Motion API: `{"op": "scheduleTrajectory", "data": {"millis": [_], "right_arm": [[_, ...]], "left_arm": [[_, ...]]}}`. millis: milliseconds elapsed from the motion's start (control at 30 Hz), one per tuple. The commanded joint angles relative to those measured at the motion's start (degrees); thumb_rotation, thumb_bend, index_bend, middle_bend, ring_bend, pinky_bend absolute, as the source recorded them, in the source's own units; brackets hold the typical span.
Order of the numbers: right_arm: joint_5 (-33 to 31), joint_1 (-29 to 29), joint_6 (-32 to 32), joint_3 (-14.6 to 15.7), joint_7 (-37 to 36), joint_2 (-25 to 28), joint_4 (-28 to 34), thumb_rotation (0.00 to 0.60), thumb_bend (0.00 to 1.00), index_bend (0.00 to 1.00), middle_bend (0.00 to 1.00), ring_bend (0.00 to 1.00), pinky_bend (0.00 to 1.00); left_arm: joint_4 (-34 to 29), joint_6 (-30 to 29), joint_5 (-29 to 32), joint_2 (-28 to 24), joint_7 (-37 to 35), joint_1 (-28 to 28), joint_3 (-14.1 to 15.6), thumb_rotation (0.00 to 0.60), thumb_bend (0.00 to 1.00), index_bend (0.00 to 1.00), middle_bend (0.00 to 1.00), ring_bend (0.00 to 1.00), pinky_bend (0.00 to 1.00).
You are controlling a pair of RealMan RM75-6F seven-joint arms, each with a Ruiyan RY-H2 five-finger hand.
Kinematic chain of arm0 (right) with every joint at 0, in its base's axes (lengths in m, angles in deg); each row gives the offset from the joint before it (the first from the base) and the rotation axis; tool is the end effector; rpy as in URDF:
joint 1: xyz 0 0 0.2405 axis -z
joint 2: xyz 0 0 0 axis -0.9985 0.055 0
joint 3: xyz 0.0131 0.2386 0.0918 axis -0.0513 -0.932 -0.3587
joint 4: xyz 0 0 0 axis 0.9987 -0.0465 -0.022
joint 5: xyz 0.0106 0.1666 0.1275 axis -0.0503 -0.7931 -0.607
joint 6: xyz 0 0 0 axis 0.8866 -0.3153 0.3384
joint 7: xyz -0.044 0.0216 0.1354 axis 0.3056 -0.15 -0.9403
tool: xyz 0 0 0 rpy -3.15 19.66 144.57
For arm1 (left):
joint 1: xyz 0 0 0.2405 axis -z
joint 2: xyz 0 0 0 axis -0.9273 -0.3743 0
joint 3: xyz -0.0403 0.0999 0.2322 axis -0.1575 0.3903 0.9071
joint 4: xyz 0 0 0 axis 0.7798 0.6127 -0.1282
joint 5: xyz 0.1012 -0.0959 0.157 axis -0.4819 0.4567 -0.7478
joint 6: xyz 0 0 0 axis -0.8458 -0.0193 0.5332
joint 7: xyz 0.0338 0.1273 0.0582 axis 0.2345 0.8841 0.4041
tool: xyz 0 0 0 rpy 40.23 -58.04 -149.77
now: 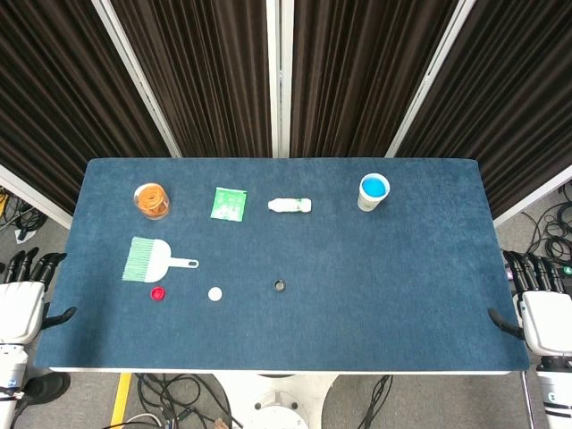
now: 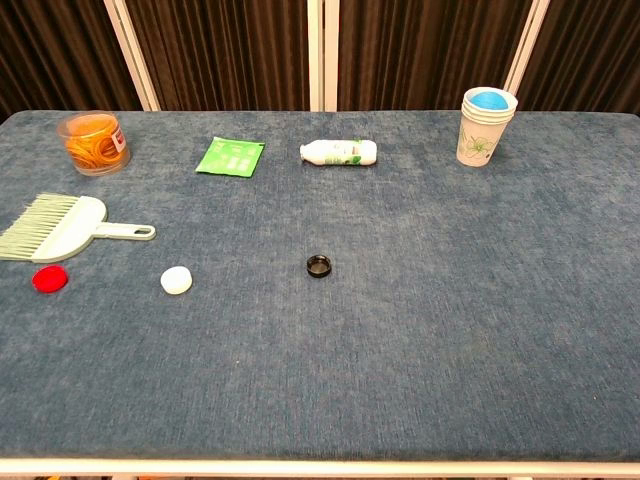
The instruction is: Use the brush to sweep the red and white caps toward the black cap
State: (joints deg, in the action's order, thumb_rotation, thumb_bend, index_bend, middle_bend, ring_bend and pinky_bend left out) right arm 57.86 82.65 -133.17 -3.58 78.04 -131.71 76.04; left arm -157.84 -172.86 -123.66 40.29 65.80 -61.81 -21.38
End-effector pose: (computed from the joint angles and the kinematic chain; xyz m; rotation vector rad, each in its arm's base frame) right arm -0.3140 -0.1849 0.1744 1.3559 -0.8303 0.8622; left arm -0.3138 0.1907 0.1546 -1.3778 -0.8503 -0.7917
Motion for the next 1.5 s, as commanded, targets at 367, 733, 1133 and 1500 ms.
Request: {"op": "scheduleTrajectory", "data": {"millis": [367, 733, 1133, 1500], "right_arm": [[0.27, 0.18, -0.73, -0.21, -0.36, 0.26, -0.49, 0.600, 0.10, 0.00, 0.10, 0.00, 0.00], [0.97, -0.84, -1.20, -1.47, 1.11, 1.98, 0.10, 0.600, 0.10, 0.00, 0.10, 0.00, 0.00], [1.08, -1.24, -0.23, -1.14, 1.14, 3.17, 1.25, 0.600, 0.10, 0.00, 0.10, 0.00, 0.00], [0.36, -1.48, 1.38, -0.63, 1.36, 4.82, 2.74, 0.600, 0.10, 0.00, 0.09, 0.00, 0.00]], "left_arm": [[0.11, 0.34, -0.09, -0.07, -0.11, 0.33, -0.17, 0.600, 0.02, 0.17, 0.17, 0.04, 0.06], [2.34, 9.02, -0.62, -2.05, -6.28, 7.52, -3.09, 0.600, 0.02, 0.22, 0.17, 0.09, 0.08], [12.67, 21.20, 2.43, 4.70, -6.97, 19.02, -6.89, 0.600, 0.06, 0.37, 0.39, 0.59, 0.77], [19.13, 29.36, 6.34, 14.32, 1.27, 26.55, -6.57, 0.600, 0.06, 0.38, 0.46, 0.77, 0.96]]}}
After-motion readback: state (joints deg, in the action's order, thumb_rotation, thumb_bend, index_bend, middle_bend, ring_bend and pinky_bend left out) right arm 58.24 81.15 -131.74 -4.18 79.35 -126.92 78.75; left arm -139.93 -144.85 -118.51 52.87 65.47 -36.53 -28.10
